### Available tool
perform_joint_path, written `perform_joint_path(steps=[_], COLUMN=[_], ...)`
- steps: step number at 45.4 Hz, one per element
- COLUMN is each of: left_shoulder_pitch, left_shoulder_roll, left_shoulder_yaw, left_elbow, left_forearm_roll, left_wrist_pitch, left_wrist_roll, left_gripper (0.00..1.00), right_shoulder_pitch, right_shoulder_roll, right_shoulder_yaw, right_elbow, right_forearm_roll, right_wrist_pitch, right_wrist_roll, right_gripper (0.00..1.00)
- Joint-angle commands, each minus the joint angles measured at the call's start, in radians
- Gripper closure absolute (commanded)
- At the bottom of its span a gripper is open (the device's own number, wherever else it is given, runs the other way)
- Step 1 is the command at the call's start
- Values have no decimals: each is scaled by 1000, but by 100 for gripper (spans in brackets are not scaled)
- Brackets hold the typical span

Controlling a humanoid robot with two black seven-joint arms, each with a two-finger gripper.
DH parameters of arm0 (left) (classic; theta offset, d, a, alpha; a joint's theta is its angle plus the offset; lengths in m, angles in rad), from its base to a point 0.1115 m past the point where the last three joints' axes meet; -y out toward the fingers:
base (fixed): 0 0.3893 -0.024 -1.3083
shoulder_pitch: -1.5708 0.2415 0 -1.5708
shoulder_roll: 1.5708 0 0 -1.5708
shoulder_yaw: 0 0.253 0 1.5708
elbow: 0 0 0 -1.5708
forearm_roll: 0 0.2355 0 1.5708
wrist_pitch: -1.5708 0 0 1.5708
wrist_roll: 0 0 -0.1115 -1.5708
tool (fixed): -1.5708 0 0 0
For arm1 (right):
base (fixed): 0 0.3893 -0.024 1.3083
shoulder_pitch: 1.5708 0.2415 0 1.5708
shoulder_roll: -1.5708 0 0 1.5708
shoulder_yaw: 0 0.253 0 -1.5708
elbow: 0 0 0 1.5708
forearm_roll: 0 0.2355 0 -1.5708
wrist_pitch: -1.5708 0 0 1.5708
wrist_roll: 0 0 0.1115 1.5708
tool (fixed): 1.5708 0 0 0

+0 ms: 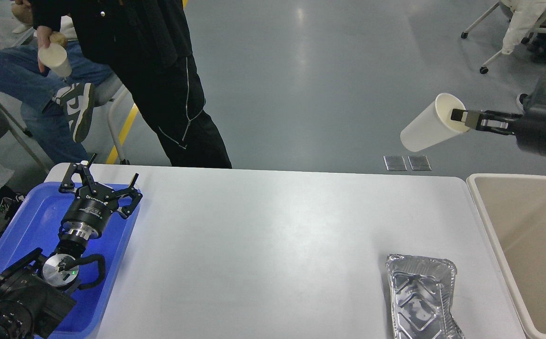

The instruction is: Tidy desktop

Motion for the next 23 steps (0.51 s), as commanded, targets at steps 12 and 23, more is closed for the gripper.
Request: perform_joint_path(steps=[12, 23], left_shoulder_pitch=[0, 0], left_shoulder_roll=[0, 0], left_shoulder_yaw=[0, 0], left_elbow=[0, 0], left_forearm_roll=[0, 0], left_wrist_pitch=[0, 0], left_wrist_roll=[0, 0], left_gripper=[0, 0], right_shoulder_pitch=[-163, -307], right_shoulder_roll=[2, 9], right_shoulder_yaw=[3, 96], right_elbow=[-240, -369], right_forearm_roll=[357, 507], right_wrist_pitch=[6, 14], right_wrist_roll=[0, -3], right_gripper=[100, 100])
